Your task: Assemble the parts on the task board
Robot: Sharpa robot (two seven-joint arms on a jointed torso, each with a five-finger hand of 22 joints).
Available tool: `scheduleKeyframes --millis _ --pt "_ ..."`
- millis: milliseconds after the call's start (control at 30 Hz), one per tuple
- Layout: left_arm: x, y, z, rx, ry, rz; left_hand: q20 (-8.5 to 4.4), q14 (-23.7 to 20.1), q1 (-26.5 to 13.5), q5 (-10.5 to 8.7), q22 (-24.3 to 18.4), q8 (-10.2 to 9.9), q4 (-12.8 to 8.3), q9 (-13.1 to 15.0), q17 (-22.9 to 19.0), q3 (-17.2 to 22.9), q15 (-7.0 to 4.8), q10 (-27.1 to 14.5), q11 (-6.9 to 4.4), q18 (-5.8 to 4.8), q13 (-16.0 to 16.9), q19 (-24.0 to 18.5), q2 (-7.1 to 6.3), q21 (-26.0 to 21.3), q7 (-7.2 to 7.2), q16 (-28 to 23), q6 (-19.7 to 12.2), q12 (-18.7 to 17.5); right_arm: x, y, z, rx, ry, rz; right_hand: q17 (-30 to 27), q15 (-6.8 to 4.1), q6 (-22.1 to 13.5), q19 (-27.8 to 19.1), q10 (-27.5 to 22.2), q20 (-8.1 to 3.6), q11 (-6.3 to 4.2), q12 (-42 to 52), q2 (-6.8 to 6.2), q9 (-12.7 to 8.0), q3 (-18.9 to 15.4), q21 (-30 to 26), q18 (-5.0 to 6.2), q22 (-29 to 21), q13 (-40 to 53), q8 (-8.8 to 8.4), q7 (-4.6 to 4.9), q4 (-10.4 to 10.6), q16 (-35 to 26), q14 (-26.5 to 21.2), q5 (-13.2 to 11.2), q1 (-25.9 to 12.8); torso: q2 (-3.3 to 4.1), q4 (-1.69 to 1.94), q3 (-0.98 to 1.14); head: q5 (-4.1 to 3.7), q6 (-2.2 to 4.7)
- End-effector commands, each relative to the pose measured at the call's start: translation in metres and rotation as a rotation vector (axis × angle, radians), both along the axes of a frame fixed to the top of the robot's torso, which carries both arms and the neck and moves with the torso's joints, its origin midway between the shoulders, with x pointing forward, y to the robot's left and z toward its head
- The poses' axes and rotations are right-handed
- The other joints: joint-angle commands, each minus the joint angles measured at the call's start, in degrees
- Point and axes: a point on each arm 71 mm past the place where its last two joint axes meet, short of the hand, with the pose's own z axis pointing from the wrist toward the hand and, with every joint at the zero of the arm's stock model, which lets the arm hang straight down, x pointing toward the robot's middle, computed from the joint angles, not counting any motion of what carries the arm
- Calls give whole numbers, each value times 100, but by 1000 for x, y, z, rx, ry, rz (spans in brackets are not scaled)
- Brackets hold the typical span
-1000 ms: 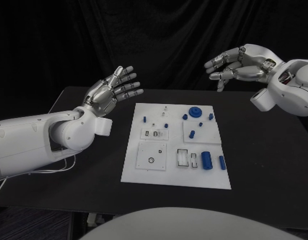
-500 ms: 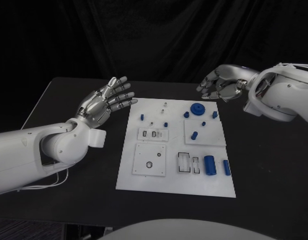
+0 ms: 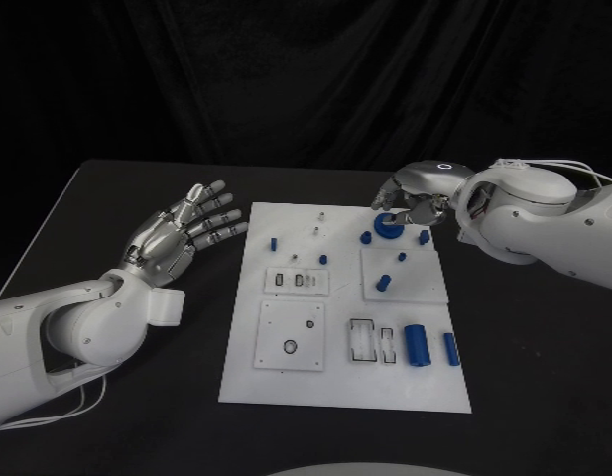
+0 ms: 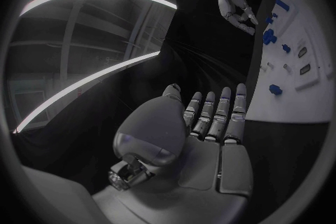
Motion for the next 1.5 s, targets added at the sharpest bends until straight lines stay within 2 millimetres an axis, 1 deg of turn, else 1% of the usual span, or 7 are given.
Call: scheduleKeyframes --millis 33,333,467,800,1067,1367,1500 --pt "-1 2 10 -58 -106 48 -6 -23 112 168 -12 9 -3 2 -8 69 36 -17 30 -101 -2 -20 -16 15 35 52 30 39 -1 -1 -2 -24 -48 -10 40 -21 -103 21 28 -1 1 -41 -83 -19 51 35 -44 43 6 -75 -17 -4 49 38 -32 -2 24 0 -12 -31 -25" --pt "-2 2 10 -63 -101 47 -6 -37 185 298 -17 7 -7 3 -9 107 44 -30 24 -108 -3 -25 -31 20 67 91 51 57 -5 2 -10 -63 -68 17 217 -79 -210 78 20 -46 -13 -89 -155 -29 59 171 -69 266 17 -178 -97 22 156 98 -170 -113 -7 -23 -10 -22 -74" --pt "-3 3 11 -63 -100 48 -6 -41 202 324 -18 8 -8 4 -9 117 44 -32 18 -109 -3 -26 -34 21 81 99 60 62 -4 3 -14 -67 -67 20 345 -80 -206 136 43 -51 -22 -87 -156 -24 65 255 -94 401 22 -189 -107 25 231 148 -183 -131 -19 -9 -17 -43 -90" --pt "-4 2 10 -75 -84 47 -6 -54 268 431 -27 17 -13 9 -10 161 55 -44 7 -119 -5 -47 -42 16 127 129 109 71 1 10 -28 -79 -75 32 476 -56 -205 195 97 -43 -30 -92 -144 -15 106 353 -119 543 25 -221 -100 11 323 212 -153 -137 -28 -19 -11 -52 -89" --pt "-3 0 9 -82 -65 45 -3 -54 284 471 -27 28 -9 15 -9 176 73 -48 16 -125 -4 -43 -47 21 160 147 156 80 3 16 -35 -80 -72 43 456 -33 -409 193 106 -20 -14 -168 -141 -39 219 410 -121 630 12 -385 -182 -52 321 199 -22 -109 -38 -18 -4 -56 -110" --pt "-2 -2 8 -90 -49 40 -3 -55 288 486 -27 29 -7 15 -9 182 81 -64 22 -130 -7 -43 -48 23 175 154 162 62 8 23 -42 -81 -72 52 463 -23 -403 192 97 -14 -8 -186 -125 -34 244 417 -123 645 9 -390 -194 -55 324 200 -7 -111 -52 -18 -3 -84 -122" --pt "-1 -3 7 -92 -41 31 -1 -63 296 506 -28 17 -7 10 -9 195 98 -103 33 -142 -14 -47 -47 24 203 164 129 23 9 25 -46 -84 -66 57 492 4 -174 192 140 14 0 -216 -121 33 303 451 -128 712 15 -302 -139 -52 342 205 -37 -158 -57 -29 1 -79 -127"
